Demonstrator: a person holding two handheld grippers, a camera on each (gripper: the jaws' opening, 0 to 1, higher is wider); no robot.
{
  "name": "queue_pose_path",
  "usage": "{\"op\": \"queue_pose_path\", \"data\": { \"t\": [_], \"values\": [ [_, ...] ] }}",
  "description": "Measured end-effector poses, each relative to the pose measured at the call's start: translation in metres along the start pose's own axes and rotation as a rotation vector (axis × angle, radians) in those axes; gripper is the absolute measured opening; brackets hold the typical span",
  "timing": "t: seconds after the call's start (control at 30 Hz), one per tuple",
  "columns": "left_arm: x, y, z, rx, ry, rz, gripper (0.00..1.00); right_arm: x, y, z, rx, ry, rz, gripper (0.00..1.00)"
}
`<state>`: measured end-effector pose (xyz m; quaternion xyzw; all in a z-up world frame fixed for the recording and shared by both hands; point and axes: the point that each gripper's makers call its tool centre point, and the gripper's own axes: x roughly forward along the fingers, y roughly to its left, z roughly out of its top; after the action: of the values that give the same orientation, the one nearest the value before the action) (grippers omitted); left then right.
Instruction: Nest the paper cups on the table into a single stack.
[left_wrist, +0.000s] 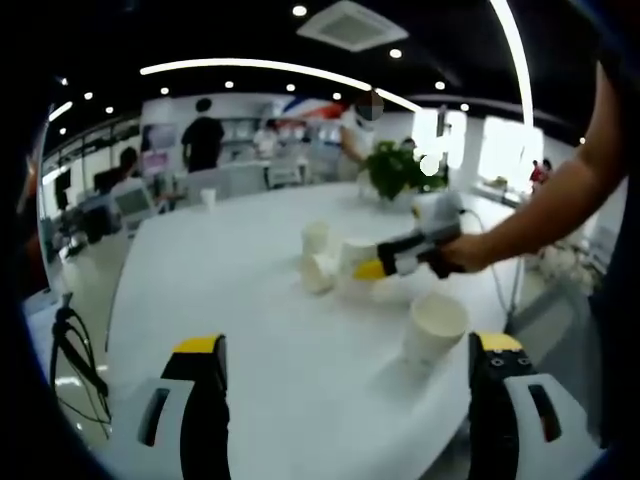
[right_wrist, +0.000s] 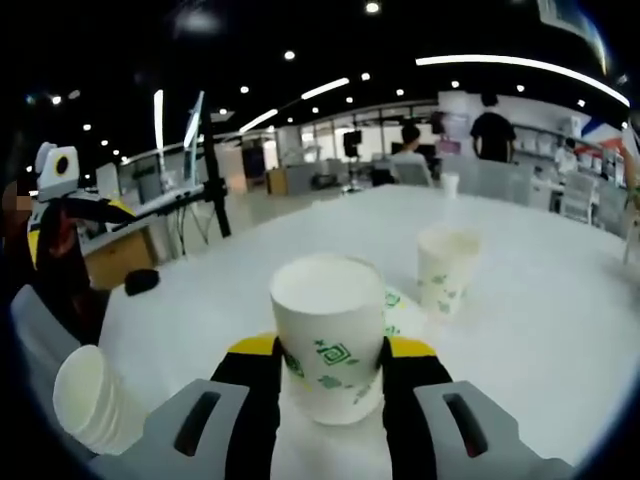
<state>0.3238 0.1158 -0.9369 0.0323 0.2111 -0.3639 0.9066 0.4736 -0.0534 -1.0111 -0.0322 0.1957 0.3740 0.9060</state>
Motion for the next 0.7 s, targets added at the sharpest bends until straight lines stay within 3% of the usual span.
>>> {"op": "queue_pose_path", "data": {
  "t": [0.37, 0.7],
  "values": [
    [0.006, -0.004, 0.007, 0.01, -0.017, -0.02, 1.0, -0.012, -0.007, 0.024, -0.015, -0.024, -0.011, 0.36],
    [0.0, -0.006, 0.006, 0.006, -0.018, -0.022, 1.0, -0.015, -0.003, 0.023, -0.017, -0.017, -0.012, 0.36]
  ]
}}
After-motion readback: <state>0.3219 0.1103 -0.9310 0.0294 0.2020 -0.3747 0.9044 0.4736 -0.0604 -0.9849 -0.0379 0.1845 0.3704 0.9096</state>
